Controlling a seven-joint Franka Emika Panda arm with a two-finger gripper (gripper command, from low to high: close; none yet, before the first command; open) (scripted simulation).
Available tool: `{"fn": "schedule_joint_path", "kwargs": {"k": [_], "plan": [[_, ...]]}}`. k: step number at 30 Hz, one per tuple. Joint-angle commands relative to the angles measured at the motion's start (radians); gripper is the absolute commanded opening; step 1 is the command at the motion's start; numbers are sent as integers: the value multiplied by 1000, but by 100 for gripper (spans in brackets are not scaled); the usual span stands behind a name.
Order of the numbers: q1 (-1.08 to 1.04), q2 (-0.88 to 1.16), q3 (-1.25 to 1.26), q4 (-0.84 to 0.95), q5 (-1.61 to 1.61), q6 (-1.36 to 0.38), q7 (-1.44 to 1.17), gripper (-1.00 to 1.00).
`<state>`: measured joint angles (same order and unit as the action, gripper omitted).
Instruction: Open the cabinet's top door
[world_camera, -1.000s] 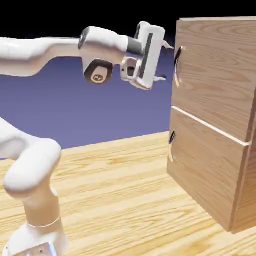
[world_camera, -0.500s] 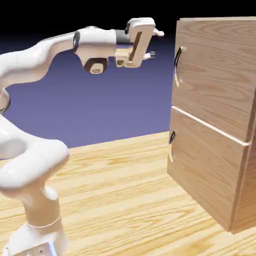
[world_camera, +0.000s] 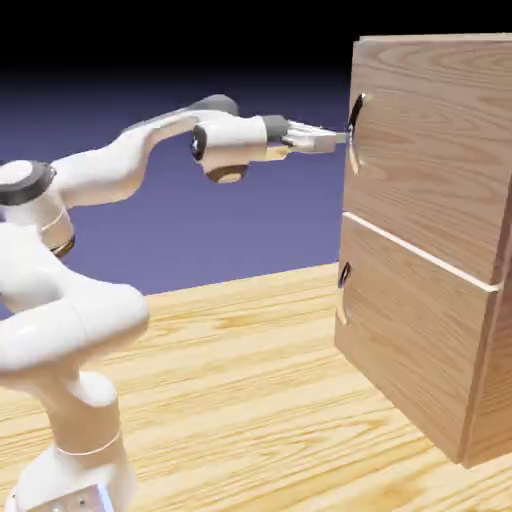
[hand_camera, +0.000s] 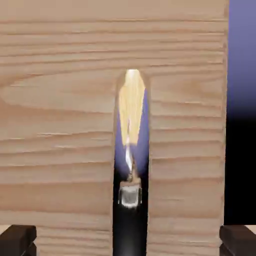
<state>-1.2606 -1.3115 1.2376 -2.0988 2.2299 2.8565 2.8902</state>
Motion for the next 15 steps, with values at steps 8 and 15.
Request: {"fn": "schedule_joint_path", "kwargs": {"k": [8,15], "plan": [[-92,-55,-8,38,56,-100,7,-100],[-13,-246,-135,-200,142,-404,7,-100]]}}
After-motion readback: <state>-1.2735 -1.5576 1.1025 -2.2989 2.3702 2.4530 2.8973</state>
